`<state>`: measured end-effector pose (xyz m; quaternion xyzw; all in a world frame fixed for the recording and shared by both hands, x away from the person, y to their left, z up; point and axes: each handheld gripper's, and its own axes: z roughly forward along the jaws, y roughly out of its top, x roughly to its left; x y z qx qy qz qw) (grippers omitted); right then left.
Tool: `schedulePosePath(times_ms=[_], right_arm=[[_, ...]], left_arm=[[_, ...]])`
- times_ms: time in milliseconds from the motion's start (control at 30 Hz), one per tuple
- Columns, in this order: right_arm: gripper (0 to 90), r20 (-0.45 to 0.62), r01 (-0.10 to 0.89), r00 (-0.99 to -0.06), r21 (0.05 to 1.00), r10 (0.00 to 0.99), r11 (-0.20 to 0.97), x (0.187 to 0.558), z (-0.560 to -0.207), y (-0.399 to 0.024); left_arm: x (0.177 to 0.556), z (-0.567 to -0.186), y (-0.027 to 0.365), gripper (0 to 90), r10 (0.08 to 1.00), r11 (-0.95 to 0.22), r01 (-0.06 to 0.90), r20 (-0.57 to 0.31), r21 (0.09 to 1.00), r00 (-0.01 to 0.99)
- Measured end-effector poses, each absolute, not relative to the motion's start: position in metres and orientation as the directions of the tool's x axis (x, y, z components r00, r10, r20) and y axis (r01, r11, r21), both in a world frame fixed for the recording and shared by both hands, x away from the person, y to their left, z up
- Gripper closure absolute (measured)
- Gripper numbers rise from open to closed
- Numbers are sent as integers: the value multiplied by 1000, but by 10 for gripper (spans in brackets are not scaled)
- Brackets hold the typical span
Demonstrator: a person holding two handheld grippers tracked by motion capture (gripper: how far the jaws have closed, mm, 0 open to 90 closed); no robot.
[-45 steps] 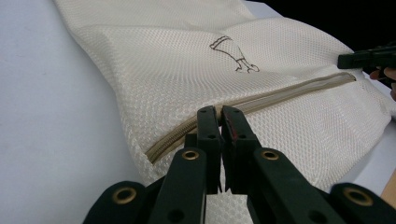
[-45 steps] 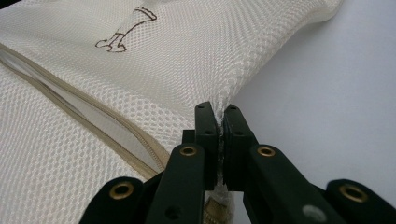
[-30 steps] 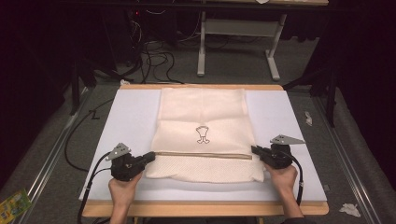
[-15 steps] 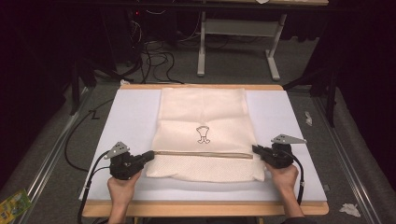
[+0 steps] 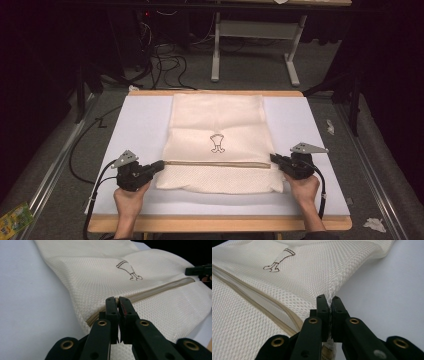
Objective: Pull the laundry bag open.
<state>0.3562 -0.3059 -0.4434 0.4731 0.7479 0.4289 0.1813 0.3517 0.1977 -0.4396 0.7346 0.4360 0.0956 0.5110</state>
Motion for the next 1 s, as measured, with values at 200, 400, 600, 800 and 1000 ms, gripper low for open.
schedulePosePath(times_ms=[200,400,600,800,1000], right_arm=[[886,132,560,-470,809,873,179,355,-443,-313],[886,130,556,-465,812,876,175,357,-441,-313],[884,147,564,-457,811,877,158,359,-441,-316],[880,166,571,-443,810,881,134,360,-436,-323],[872,182,589,-439,798,880,129,359,-445,-328]], left_arm=[[351,-438,207,873,750,-90,549,-306,831,586],[353,-440,208,874,771,-96,557,-293,825,566],[354,-434,208,874,745,-69,552,-325,831,583],[358,-425,200,872,736,-81,537,-313,840,601],[364,-432,195,871,735,-104,556,-313,824,601]])
